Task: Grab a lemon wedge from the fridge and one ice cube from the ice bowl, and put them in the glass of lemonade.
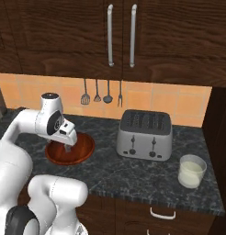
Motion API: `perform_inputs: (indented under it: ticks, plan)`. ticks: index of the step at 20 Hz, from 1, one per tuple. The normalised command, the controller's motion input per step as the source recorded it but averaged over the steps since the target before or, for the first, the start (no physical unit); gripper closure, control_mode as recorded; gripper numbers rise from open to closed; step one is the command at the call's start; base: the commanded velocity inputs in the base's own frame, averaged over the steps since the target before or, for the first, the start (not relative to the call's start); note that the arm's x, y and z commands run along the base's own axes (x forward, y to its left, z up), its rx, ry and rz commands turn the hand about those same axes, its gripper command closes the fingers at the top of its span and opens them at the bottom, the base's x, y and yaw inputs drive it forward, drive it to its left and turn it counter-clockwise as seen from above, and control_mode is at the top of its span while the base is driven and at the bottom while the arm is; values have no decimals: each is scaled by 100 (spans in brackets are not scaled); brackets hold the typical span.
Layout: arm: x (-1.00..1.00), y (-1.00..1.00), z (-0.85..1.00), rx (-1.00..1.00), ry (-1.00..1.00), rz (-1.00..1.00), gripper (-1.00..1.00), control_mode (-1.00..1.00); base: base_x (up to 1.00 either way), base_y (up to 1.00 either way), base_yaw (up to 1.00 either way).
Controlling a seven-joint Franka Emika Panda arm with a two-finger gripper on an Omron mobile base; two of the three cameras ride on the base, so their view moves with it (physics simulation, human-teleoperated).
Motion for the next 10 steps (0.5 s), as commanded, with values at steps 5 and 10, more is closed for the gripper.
perform_inputs:
  ticks: [5,10]
  plan:
    - [58,18,-26,-1,12,0,-100,-100,0,0,0]
    - [48,19,-46,-10,8,3,-100,-100,0,0,0]
